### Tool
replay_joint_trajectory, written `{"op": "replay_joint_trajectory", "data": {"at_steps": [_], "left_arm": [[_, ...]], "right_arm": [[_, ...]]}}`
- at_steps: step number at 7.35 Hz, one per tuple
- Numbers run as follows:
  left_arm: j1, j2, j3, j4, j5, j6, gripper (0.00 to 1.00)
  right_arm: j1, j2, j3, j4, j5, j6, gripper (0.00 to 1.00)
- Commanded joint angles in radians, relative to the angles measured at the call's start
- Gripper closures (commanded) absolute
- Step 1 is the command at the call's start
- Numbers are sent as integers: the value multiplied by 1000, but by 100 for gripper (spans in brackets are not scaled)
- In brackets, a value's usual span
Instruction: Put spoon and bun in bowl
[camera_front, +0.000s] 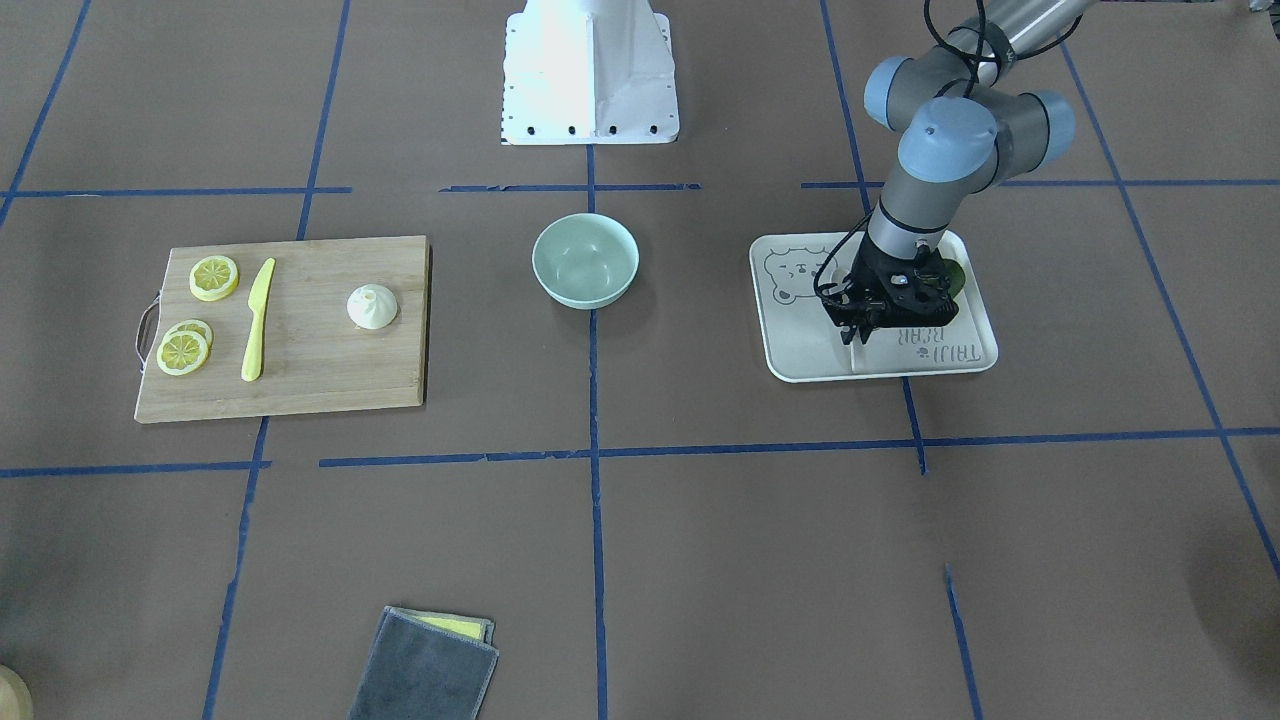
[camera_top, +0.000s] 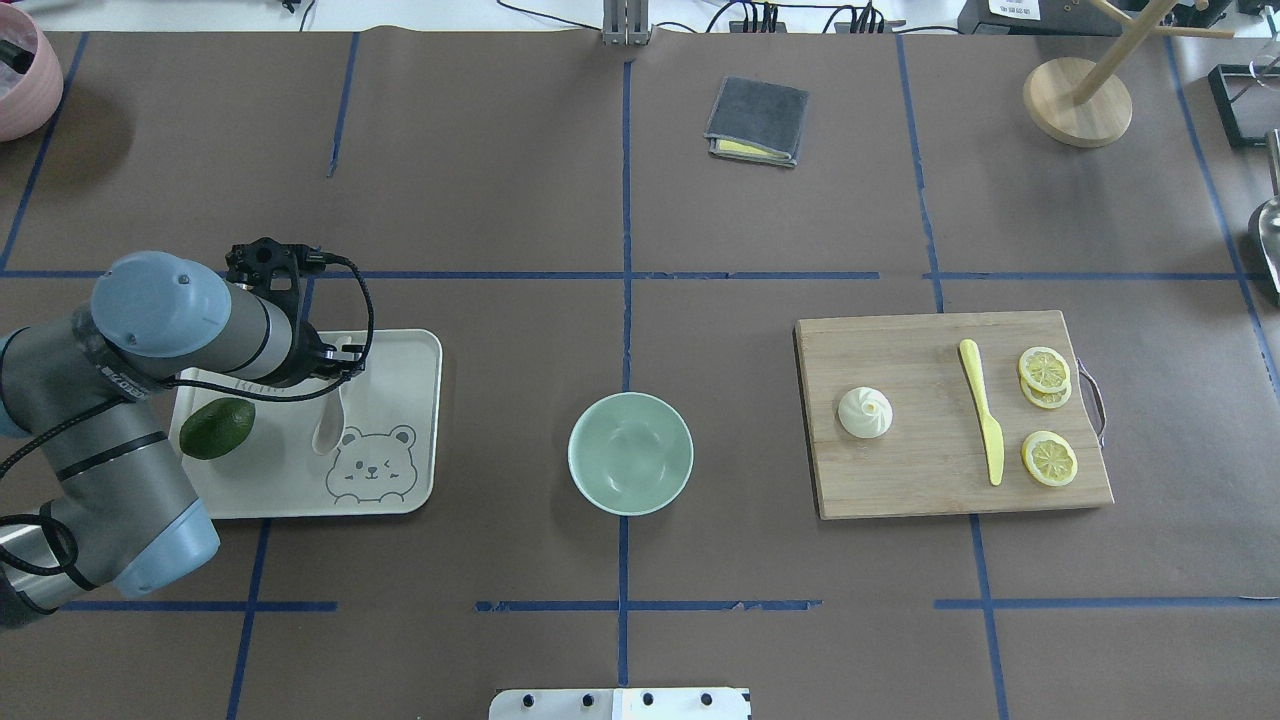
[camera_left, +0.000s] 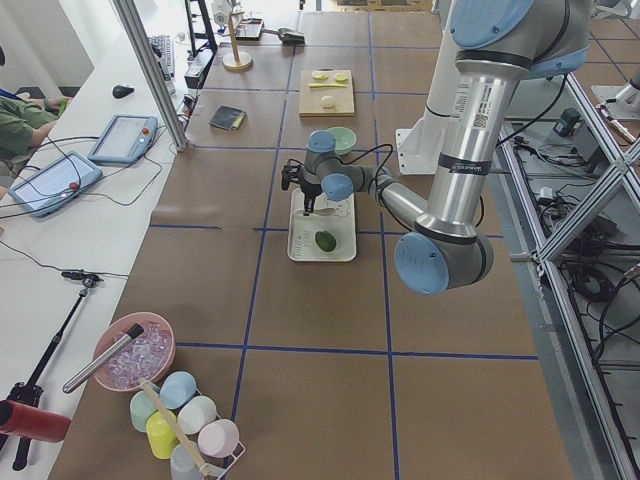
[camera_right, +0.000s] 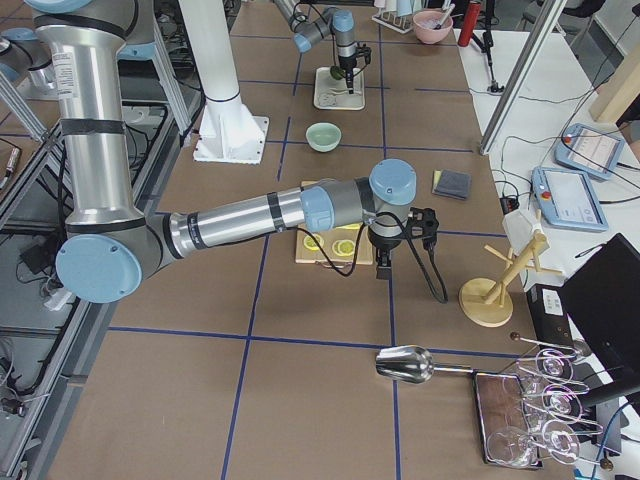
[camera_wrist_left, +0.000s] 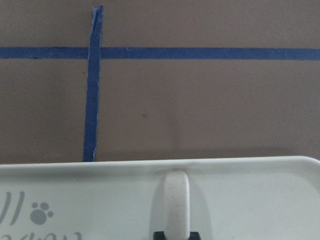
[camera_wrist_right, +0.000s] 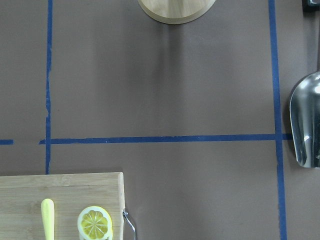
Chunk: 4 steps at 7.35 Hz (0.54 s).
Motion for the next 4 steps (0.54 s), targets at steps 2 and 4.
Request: {"op": "replay_joint_trajectory", "data": {"at_steps": [2, 4], "left_arm": [[-50, -13, -135, 128, -8, 6, 100], [-66, -108, -122, 110, -16, -202, 100]], "right_arm": [[-122, 82, 29, 2, -3, 195, 0], [-226, 138, 29, 33, -29, 328, 0]]}}
